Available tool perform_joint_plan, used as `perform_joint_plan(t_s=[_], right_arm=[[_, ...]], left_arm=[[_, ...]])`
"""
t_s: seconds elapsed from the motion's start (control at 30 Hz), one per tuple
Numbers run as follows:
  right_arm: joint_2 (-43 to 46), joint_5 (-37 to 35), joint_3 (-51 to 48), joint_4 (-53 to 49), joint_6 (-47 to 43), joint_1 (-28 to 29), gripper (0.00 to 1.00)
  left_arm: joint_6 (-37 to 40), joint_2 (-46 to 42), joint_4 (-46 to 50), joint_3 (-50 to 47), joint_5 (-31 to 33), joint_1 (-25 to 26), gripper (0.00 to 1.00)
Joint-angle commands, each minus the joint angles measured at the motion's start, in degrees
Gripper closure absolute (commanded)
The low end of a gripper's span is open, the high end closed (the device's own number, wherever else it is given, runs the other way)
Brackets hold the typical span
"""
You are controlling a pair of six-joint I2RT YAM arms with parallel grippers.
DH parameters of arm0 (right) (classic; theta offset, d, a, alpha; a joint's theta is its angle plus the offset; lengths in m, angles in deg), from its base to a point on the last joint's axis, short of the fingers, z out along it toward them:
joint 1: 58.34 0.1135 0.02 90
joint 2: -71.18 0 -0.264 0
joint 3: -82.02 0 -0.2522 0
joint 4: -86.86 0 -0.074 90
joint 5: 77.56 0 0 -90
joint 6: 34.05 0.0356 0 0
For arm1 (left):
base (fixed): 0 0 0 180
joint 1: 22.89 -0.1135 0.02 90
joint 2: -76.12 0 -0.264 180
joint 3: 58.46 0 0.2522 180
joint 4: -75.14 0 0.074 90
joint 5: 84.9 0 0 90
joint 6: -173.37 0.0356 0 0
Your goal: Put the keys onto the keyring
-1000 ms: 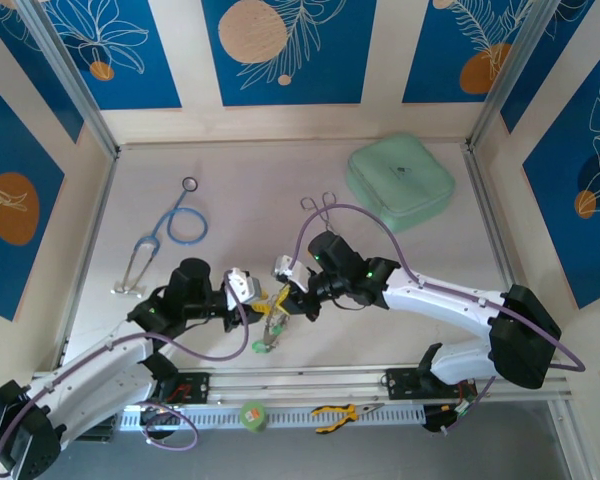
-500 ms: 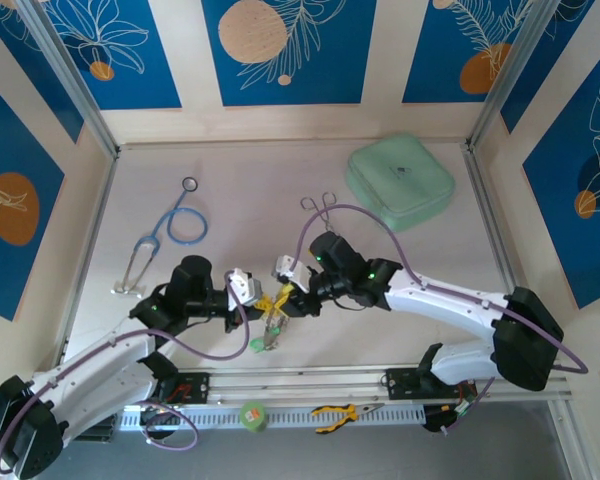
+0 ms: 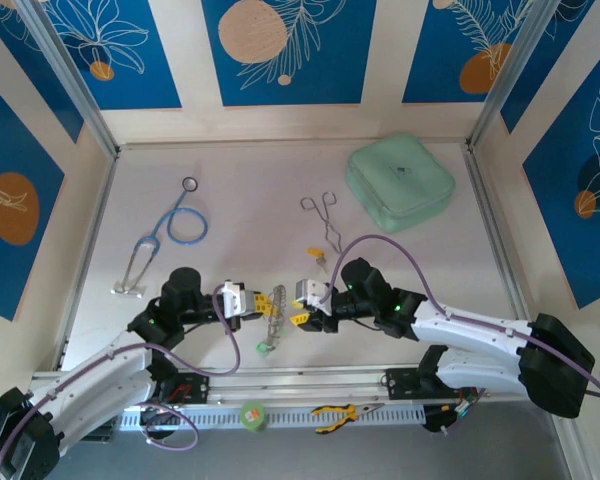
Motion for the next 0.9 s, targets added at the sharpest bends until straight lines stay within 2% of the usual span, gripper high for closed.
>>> perform_joint_plan(t_s=[0.0,0.3,0.4,0.5,0.57,0.67,0.87], right_arm=[[-2.49,-1.78,1.84,6.45,-2.44,1.04,0.68],[-5.70,-3.39,2.82,11.85,-0.63,1.64,0.69],[-5.63,-4.03,3.20,10.96,-0.70,1.72,0.69],[-3.87,-7.59,2.97,8.14,-1.28,1.32,0.69],[-1.02,-9.20,3.01,4.94,-0.54,-0.11,0.69],[3.91,-6.82,3.37,-0.24,1.99,-2.82,0.70],[7.99,-0.41,5.02,-7.52,2.61,-2.53,0.73]], left_arm=[[1.22,-0.84,-4.57,-0.46,-2.84,-0.30,1.00],[0.97,-0.67,-5.08,-0.64,-3.73,-0.31,1.00],[0.21,-0.67,-4.47,-0.29,-1.35,-0.30,1.00],[-1.25,-1.54,1.31,2.50,5.32,-0.14,1.00],[-5.58,-1.99,8.83,6.97,13.62,-0.16,1.00],[-13.88,-0.10,20.17,15.42,25.91,-0.13,1.00],[-30.78,10.68,41.78,33.11,40.07,0.38,1.00]])
